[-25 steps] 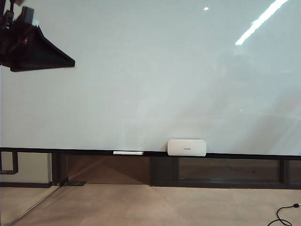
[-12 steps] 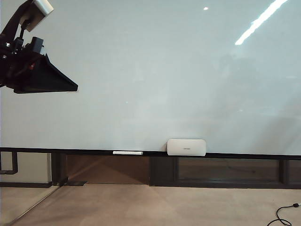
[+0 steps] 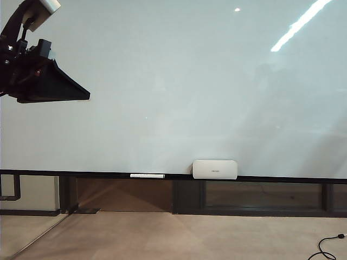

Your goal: Reach to the right to find the marker pen, pick it up, and write the number 11 on the whiteboard.

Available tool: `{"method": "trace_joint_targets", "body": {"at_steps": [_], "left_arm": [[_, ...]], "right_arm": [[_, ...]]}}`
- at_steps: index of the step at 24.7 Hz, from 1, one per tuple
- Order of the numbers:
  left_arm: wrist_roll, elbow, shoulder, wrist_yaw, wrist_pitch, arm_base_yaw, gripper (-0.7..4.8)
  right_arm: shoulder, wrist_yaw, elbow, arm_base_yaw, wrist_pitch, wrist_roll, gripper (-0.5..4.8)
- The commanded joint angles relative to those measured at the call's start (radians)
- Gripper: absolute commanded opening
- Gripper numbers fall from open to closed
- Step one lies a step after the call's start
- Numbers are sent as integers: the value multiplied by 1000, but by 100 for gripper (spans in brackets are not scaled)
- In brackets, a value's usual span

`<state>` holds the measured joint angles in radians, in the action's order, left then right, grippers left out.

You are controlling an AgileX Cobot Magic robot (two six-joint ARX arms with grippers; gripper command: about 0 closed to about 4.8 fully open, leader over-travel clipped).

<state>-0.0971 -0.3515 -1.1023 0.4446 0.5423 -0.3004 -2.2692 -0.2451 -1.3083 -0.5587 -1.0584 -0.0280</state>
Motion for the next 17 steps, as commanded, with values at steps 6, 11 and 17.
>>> {"method": "trace_joint_targets", "body": {"at_steps": [6,11,17], "left_arm": [[0,-2,2,4,13,2,-5],[-5,-2,0,5,11,2,-6],[-7,-2,-2,0,10,2,-5]], "right_arm": [[-84,-45,-159,-2,10,-8,307],[-97,-47,-214,-2,76,-21,307],[-127,-47,-269,-2,100,-52,338]]}}
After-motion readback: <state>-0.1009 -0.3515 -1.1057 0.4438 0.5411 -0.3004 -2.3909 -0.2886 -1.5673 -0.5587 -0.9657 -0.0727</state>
